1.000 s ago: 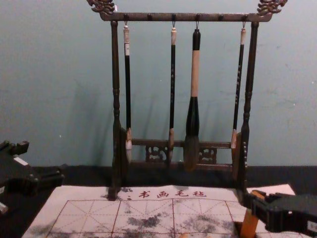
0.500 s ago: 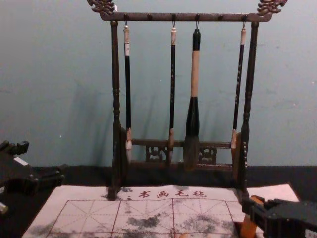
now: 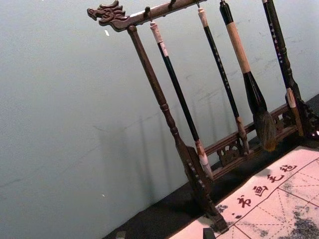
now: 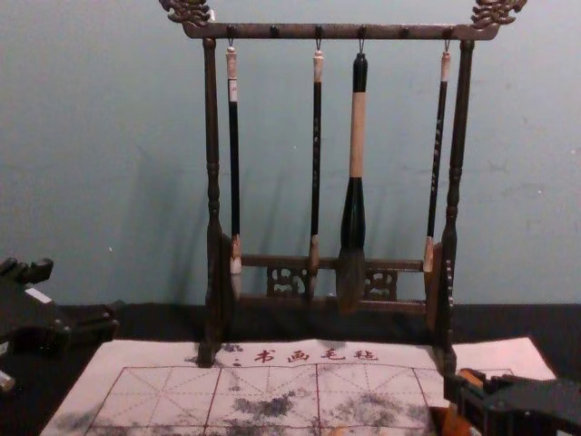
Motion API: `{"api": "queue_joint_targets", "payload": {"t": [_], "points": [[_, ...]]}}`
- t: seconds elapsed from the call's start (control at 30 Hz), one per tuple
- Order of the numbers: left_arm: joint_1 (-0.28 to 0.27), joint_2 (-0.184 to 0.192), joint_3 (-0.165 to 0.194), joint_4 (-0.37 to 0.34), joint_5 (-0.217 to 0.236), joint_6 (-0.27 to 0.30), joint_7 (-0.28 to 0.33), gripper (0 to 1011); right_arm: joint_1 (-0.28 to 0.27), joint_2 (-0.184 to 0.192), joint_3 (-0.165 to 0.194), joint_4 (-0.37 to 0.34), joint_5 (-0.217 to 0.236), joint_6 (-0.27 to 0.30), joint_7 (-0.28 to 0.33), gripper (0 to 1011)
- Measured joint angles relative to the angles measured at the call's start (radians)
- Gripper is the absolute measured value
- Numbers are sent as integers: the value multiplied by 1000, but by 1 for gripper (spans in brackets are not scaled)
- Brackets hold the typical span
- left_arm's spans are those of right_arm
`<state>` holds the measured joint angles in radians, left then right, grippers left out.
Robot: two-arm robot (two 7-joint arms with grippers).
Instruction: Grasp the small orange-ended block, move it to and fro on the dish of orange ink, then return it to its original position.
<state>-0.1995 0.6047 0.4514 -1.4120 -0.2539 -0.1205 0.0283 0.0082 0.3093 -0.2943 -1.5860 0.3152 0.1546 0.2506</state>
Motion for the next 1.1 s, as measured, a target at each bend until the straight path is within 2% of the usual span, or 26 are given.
{"api": "queue_joint_targets", "payload": {"t": [0.57,0.8,0.83,0.9,1.07,1.1], "points": [[0,0,0,0,0,0,0,1001,-4,-4,2,-3,-8,9,-9,133],[0,0,0,0,0,0,0,1002,-4,-4,2,-3,-7,8,-8,319],[0,0,0,0,0,0,0,1001,-4,-4,2,-3,-7,8,-8,374],[0,0,0,0,0,0,0,1001,-4,-4,2,-3,-6,8,-8,411],[0,0,0,0,0,0,0,1001,-3,-3,2,-3,-6,8,-7,589],[0,0,0,0,0,0,0,1001,-3,-3,2,-3,-5,8,-7,589]]}}
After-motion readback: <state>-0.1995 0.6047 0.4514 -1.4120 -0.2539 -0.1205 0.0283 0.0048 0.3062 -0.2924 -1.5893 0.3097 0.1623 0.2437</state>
